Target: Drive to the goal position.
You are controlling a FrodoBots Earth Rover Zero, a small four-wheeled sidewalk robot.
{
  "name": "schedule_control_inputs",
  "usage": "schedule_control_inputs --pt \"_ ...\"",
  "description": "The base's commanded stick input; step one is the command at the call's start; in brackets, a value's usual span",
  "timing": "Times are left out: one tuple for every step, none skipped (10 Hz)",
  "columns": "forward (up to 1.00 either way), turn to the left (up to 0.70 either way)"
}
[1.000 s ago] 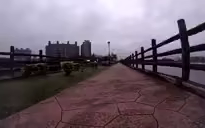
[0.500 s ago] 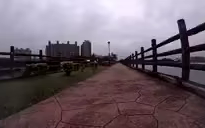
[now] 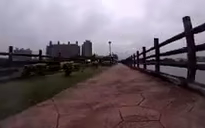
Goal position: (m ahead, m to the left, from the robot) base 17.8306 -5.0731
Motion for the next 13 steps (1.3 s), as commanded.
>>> schedule_control_inputs --pt "1.0 -0.4" --pt "1.0 -0.4" --pt "1.0 -0.4" --pt "1.0 -0.37" --pt "1.0 0.0" --pt "1.0 0.0" --pt "1.0 0.0" --pt "1.0 0.0" --pt "1.0 0.0" --pt "1.0 0.0" --pt "1.0 0.0" --pt "1.0 0.0" --pt "1.0 0.0"
